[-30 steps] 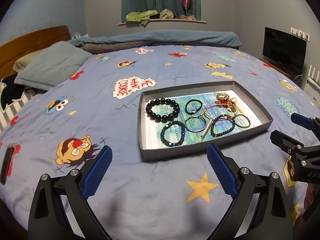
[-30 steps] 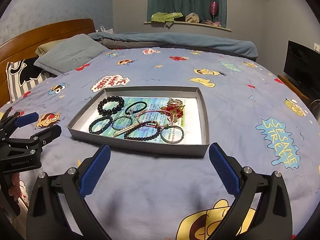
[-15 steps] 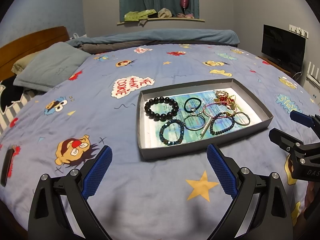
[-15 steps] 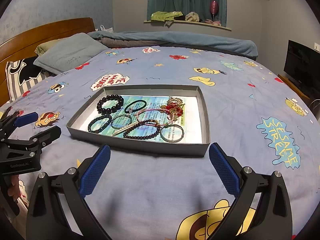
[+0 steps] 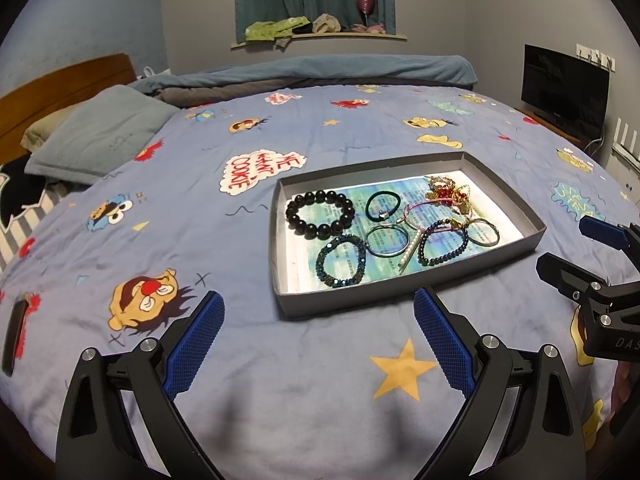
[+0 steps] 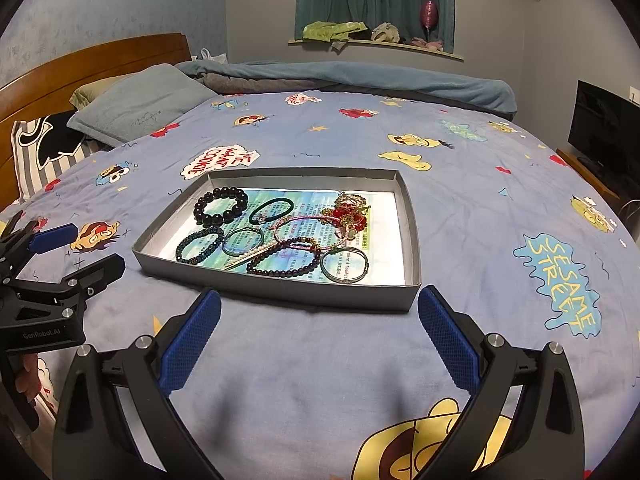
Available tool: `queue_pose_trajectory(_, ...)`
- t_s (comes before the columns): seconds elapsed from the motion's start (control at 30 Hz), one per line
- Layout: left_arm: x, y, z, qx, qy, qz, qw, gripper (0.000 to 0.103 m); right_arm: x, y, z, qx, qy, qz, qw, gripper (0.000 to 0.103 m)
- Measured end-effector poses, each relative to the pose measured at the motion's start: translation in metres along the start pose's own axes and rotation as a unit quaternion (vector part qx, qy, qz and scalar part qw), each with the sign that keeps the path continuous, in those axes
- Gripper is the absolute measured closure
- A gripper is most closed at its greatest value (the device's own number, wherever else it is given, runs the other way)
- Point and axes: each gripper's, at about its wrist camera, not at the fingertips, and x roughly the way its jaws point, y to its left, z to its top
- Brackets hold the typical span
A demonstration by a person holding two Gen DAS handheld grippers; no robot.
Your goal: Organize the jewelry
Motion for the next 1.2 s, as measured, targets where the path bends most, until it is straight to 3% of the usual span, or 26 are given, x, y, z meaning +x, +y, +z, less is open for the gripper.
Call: queue_pose_trajectory(1.2, 0.0014, -0.0015, -0.0015, 0.007, -0.006, -0.002, 1.0, 0.007, 0.0027, 0.0007, -0.0027, -0.004, 0.007, -0.001, 1.0, 0.006)
